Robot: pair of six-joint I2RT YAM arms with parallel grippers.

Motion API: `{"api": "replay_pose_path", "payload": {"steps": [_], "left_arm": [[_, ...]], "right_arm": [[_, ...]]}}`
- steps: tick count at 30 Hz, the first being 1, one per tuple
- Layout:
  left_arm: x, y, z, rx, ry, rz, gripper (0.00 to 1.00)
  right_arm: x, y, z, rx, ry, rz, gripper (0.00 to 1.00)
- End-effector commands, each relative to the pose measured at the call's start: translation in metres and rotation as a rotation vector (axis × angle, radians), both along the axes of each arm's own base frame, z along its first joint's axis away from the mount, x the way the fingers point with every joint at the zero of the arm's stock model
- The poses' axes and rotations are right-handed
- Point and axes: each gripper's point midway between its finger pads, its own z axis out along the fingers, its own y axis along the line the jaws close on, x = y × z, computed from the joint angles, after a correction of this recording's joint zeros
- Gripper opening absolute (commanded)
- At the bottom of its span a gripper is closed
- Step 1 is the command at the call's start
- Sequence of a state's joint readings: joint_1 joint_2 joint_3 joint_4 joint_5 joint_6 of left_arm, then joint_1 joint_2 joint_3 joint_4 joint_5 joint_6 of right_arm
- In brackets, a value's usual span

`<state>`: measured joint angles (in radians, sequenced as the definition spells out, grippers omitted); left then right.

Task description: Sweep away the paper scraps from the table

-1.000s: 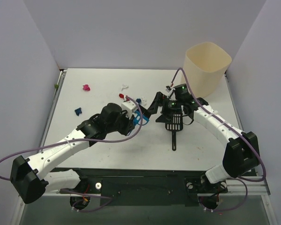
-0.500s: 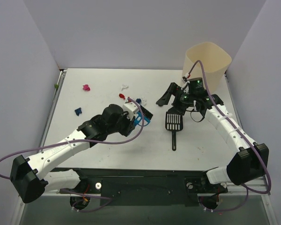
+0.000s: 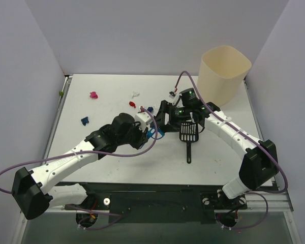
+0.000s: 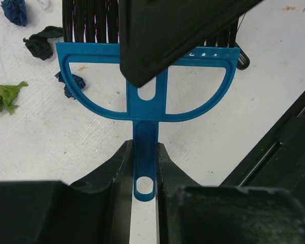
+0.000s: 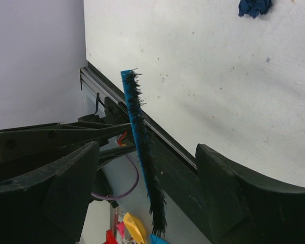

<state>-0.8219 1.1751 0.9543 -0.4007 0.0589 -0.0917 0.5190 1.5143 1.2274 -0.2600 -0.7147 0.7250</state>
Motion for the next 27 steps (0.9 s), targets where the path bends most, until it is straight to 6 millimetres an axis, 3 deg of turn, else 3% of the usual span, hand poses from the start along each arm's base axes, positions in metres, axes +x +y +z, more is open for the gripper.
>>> {"api": "replay_pose_path", "payload": {"steps": [1, 7, 12, 16, 18, 19, 20, 21, 23, 27], "left_arm": [[0.002, -0.009, 0.024, -0.052, -0.05, -0.029, 0.17], [0.001, -0.01, 0.024, -0.054, -0.046, -0.041, 0.17], [0.0, -0.01, 0.022, -0.051, -0.04, -0.043, 0.17], [0.0, -0.01, 0.025, -0.058, -0.043, -0.036, 0.23], [0.0, -0.009, 0.029, -0.076, -0.049, -0.025, 0.35], [0.0, -0.01, 0.033, -0.096, -0.048, -0.018, 0.46], [-0.002, -0.01, 0.035, -0.108, -0.051, -0.018, 0.52], [-0.001, -0.009, 0.036, -0.118, -0.055, -0.007, 0.66], [0.002, -0.005, 0.042, -0.132, -0.088, 0.012, 0.8], [0.005, 0.003, 0.046, -0.103, -0.155, 0.005, 0.82]], "right_arm": [[-0.009, 0.003, -0.002, -0.03, 0.004, 0.057, 0.68], [-0.013, 0.003, -0.006, -0.025, 0.013, 0.067, 0.37], [-0.014, 0.008, -0.002, 0.015, 0.056, 0.059, 0.01], [-0.01, 0.011, 0.004, 0.058, 0.079, -0.002, 0.0], [-0.008, 0.008, 0.006, 0.071, 0.085, -0.034, 0.0], [-0.007, 0.005, 0.002, 0.066, 0.093, -0.054, 0.0], [-0.002, 0.001, 0.005, 0.079, 0.096, -0.091, 0.0], [-0.001, -0.002, 0.0, 0.081, 0.118, -0.119, 0.0], [0.015, -0.013, -0.001, 0.133, 0.146, -0.216, 0.0], [0.027, -0.02, 0.003, 0.237, 0.22, -0.336, 0.0]]}}
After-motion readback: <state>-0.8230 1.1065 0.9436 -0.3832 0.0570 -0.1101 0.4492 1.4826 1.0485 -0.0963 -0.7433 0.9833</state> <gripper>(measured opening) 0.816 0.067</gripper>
